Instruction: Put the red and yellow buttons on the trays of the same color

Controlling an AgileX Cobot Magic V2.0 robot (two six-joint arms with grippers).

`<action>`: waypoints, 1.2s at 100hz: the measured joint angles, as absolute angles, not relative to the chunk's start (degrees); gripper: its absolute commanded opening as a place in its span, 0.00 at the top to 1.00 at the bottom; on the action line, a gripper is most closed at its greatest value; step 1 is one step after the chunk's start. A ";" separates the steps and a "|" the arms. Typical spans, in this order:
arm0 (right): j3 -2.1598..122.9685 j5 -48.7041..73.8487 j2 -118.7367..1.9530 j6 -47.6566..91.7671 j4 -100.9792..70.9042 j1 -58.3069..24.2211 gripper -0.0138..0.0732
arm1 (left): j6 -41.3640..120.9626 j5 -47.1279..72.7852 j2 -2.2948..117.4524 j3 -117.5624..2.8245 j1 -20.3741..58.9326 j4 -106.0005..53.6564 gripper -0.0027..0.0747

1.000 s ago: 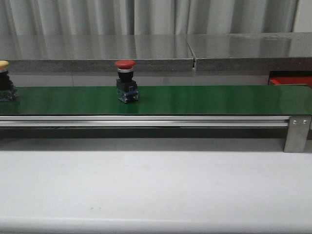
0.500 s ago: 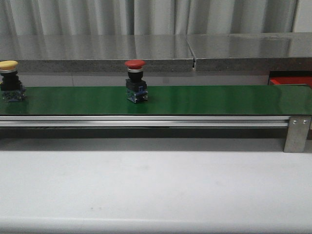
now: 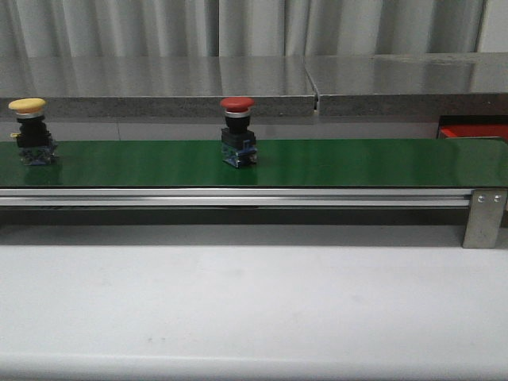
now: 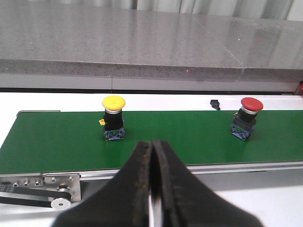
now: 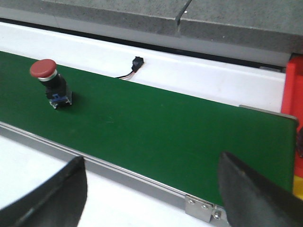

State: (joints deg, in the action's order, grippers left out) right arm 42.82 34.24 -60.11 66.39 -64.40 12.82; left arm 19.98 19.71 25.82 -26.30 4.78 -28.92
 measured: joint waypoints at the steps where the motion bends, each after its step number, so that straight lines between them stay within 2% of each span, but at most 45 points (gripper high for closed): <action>1: 43.10 34.59 -60.50 66.50 -64.40 12.82 0.19 | 19.98 19.71 25.82 -26.30 4.78 -28.92 0.99; 24: 54.10 39.36 -73.84 73.56 -64.52 11.52 0.19 | 19.98 19.71 25.82 -26.30 4.78 -28.92 0.99; 71: 70.98 38.45 -96.39 88.10 -64.41 -0.72 0.19 | 19.98 19.71 25.82 -26.30 4.78 -28.92 0.99; 120: 79.65 41.47 -108.00 89.29 -64.28 -5.58 0.19 | 19.98 19.71 25.82 -26.30 4.78 -28.92 0.99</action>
State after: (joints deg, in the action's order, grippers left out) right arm 79.65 41.47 -108.00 89.29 -64.28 -5.58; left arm 19.98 19.71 25.82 -26.30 4.78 -28.92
